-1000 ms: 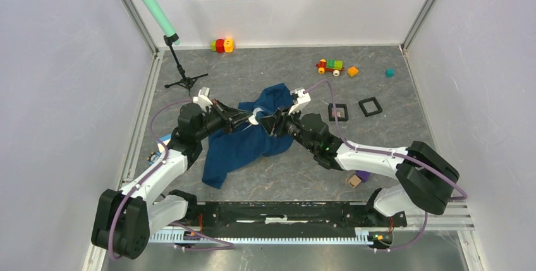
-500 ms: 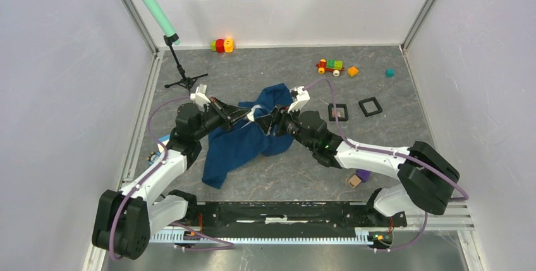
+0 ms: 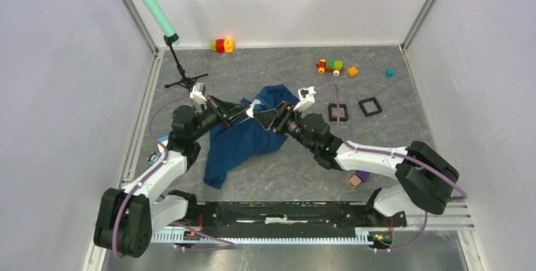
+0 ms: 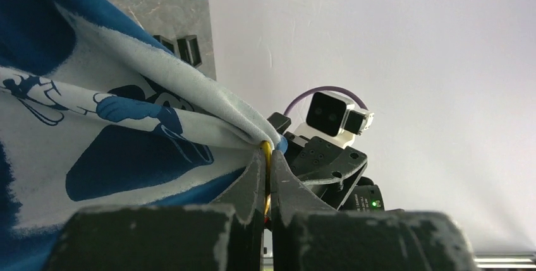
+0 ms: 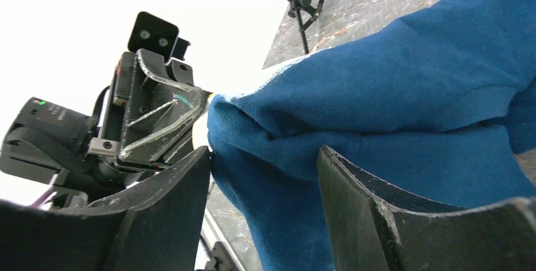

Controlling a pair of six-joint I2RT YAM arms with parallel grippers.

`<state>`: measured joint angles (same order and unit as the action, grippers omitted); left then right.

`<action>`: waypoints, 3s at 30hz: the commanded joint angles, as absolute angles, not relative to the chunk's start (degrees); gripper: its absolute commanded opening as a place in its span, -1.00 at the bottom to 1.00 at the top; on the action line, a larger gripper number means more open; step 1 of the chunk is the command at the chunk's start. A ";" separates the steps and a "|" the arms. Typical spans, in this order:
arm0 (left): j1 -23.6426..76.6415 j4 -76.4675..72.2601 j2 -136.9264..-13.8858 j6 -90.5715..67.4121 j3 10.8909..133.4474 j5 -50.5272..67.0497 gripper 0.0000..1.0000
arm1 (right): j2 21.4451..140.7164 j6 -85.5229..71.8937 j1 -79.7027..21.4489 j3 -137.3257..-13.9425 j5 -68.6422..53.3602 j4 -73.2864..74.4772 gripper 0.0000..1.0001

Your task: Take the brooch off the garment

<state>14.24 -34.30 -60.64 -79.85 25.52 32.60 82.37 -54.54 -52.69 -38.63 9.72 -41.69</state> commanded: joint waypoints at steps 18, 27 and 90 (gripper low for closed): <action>13.71 -48.43 -63.07 -80.33 25.39 38.06 -0.96 | 83.73 -76.55 -51.68 -40.47 6.78 -45.41 0.22; 13.80 -49.16 -62.58 -79.39 24.15 36.84 -0.95 | 84.28 -78.48 -51.72 -39.47 6.78 -51.36 0.26; 15.82 -21.12 -56.22 -51.08 32.35 28.15 -0.95 | 82.37 -63.42 -51.35 -38.22 4.87 -31.61 -0.38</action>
